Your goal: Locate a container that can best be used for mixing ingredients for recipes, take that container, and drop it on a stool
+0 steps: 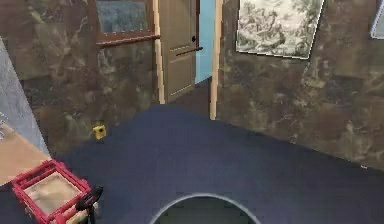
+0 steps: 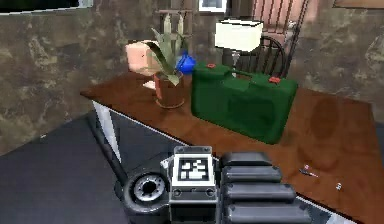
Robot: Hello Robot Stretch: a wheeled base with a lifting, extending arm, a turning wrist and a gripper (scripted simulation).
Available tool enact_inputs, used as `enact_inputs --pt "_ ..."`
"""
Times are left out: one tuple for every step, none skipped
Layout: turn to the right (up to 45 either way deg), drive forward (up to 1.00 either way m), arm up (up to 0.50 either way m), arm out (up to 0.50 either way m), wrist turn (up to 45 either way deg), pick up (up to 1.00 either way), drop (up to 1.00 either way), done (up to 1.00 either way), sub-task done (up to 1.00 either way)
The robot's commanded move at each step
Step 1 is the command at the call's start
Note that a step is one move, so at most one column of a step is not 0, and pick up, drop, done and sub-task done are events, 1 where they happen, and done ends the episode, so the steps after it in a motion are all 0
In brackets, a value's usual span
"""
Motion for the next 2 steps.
enact_inputs --pt "-45.0 0.0 0.0 0.0 0.0 0.0 0.0 0.0 0.0" --pt "-45.0 0.0 0.0 0.0 0.0 0.0 0.0 0.0 0.0"
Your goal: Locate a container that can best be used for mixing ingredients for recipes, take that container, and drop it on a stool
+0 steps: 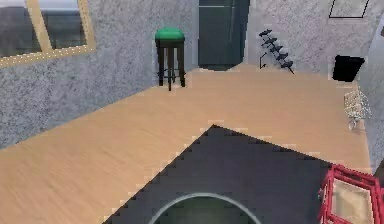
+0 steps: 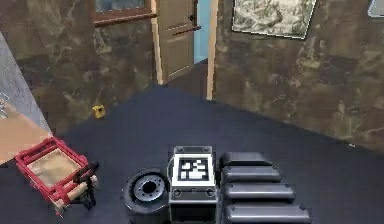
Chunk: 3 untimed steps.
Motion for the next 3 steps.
enact_inputs --pt "-21.0 0.0 0.0 0.0 0.0 0.0 0.0 0.0 0.0" --pt "0.0 0.5 0.0 0.0 0.0 0.0 0.0 0.0 0.0" --pt "45.0 0.0 0.0 0.0 0.0 0.0 0.0 0.0 0.0"
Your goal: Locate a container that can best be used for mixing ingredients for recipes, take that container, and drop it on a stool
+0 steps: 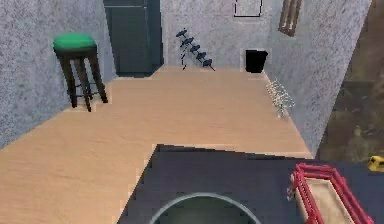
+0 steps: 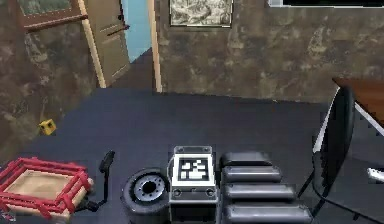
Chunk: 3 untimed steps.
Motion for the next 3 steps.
enact_inputs --pt "0.0 1.0 0.0 0.0 0.0 0.0 0.0 0.0 0.0" --pt "0.0 1.0 0.0 0.0 0.0 0.0 0.0 0.0 0.0" --pt "0.0 1.0 0.0 0.0 0.0 0.0 0.0 0.0 0.0"
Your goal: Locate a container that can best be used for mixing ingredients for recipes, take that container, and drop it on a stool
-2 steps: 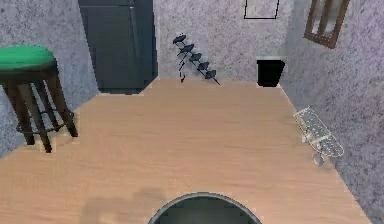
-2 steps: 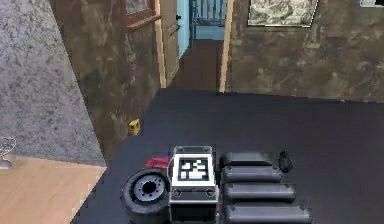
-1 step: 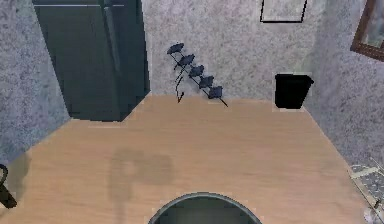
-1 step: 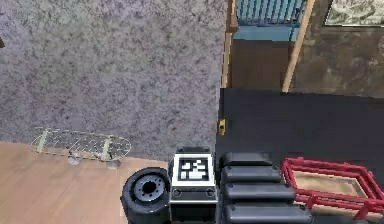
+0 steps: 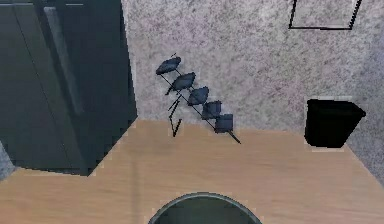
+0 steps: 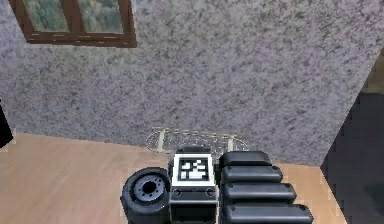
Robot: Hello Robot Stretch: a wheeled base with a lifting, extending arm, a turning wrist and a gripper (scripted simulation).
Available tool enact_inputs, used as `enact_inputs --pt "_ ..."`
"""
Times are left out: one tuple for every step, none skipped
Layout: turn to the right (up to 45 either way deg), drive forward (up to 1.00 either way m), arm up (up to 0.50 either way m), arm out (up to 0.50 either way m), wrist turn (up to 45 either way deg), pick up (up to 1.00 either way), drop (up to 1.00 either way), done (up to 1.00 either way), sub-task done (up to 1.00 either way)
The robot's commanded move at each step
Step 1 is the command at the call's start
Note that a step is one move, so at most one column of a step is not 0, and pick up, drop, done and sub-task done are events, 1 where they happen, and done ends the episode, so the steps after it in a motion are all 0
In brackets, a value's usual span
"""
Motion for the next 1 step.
enact_inputs --pt "3.0 0.0 0.0 0.0 0.0 0.0 0.0 0.0 0.0"
